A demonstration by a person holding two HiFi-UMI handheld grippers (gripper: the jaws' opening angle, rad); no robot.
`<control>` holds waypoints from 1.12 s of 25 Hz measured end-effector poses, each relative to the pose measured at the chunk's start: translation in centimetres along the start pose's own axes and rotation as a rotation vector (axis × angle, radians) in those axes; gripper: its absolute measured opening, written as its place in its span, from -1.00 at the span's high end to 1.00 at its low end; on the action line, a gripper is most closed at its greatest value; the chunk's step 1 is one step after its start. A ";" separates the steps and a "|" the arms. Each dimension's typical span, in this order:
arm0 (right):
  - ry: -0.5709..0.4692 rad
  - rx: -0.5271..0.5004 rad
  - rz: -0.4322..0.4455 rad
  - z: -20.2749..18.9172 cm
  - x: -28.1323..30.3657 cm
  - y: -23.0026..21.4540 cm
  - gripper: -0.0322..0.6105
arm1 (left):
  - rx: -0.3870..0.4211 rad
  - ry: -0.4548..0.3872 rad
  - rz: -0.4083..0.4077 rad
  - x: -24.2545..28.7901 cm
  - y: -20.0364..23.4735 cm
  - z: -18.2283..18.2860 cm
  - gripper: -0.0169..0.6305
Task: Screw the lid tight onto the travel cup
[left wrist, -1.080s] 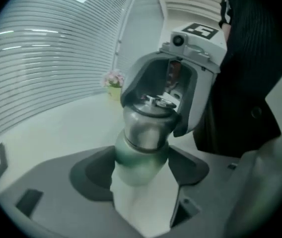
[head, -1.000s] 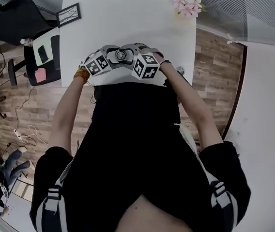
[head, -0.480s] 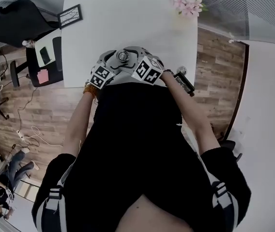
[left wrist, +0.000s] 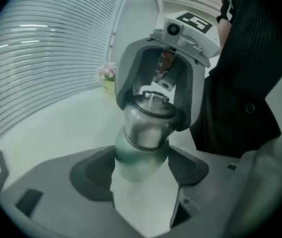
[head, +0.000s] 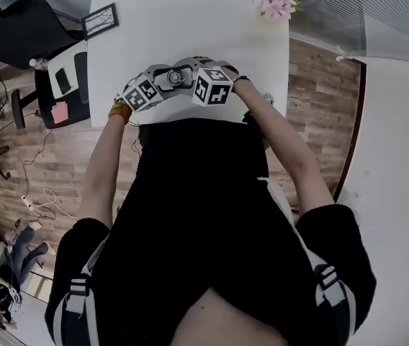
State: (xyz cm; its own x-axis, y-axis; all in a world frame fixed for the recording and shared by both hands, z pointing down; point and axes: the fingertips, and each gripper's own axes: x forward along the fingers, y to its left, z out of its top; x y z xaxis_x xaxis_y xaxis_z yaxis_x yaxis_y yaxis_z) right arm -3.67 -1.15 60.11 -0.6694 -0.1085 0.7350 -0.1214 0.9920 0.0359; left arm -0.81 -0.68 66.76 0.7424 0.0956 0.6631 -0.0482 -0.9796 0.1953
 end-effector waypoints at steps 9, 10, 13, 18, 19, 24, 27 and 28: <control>-0.052 0.096 0.010 0.2 -2.3 -0.1 -0.01 | -0.074 -0.052 0.072 -1.8 0.3 -0.9 -0.12; -0.073 0.132 0.002 0.2 -3.3 -0.4 -0.01 | -0.097 -0.067 0.098 -2.5 0.2 -1.3 -0.12; -0.137 0.227 -0.033 -0.3 -6.4 -1.6 0.00 | -0.114 -0.096 0.140 -4.8 -1.0 -1.5 -0.12; -0.315 0.338 -0.189 0.8 -12.1 -5.5 0.06 | -0.149 -0.363 0.301 -10.0 0.3 5.3 -0.11; -0.369 0.354 -0.238 1.4 -13.6 -6.6 0.07 | -0.149 -0.435 0.362 -11.4 1.5 7.3 -0.10; -0.653 0.433 -0.566 4.7 -21.3 -11.4 0.33 | -0.120 -0.719 0.657 -17.8 7.2 16.7 -0.06; -0.719 0.436 -0.736 6.5 -23.1 -12.3 0.37 | -0.133 -0.725 0.878 -20.1 9.4 19.2 0.20; -0.724 0.445 -0.795 6.9 -23.3 -12.6 0.39 | -0.141 -0.725 0.926 -20.5 9.6 19.8 0.26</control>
State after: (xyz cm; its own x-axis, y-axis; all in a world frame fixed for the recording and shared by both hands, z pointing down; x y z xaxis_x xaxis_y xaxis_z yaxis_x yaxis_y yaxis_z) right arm 8.40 -11.54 37.93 -0.5335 -0.8444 0.0483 -0.8458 0.5325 -0.0331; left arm -3.27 -15.58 40.77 0.5897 -0.8068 0.0382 -0.8060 -0.5908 -0.0358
